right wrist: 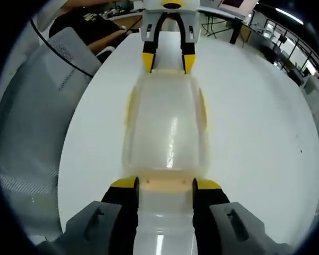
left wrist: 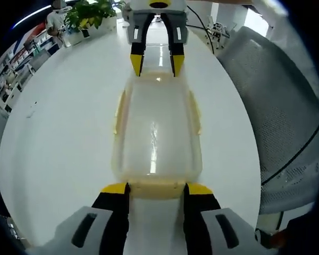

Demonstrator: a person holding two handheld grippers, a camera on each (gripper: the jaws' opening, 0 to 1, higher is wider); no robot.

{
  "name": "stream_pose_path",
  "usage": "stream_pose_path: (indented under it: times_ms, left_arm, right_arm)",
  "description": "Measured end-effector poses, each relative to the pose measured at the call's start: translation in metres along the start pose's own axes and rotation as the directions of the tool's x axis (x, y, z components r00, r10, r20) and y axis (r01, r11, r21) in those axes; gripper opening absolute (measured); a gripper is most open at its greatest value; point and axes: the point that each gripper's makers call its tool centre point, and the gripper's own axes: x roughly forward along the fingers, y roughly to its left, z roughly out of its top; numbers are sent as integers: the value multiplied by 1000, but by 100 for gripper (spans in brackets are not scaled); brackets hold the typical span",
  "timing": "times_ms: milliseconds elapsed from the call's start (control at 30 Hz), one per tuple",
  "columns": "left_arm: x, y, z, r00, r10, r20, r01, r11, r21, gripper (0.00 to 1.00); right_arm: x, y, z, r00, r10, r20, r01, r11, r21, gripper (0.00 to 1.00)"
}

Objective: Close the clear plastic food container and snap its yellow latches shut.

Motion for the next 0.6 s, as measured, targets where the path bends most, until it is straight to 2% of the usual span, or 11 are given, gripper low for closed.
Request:
stream_pose_path:
  times_ms: [133,300,433,600]
  left_arm:
    - [0,-1,-2,1000,-4,8,4,1000,3,34]
    - [-1,-2,-2,999,-4,33,4,1000,0,33]
    - [-2,-2,-2,999,-8,35,7,1000,7,33]
    - [-3,-3,-3,1000,-6,28,6,1000,0,33]
  right_arm:
    - [2,0,0,999,-6,-41,5,1000,-18,36]
    - [2,0,-1,998,-5,-59,4,1000,-6,36]
    - [3,0,-1,990,-10,-138,11,1000,2,36]
    - [4,-2,-1,985,0,-174,4,1000,25,35]
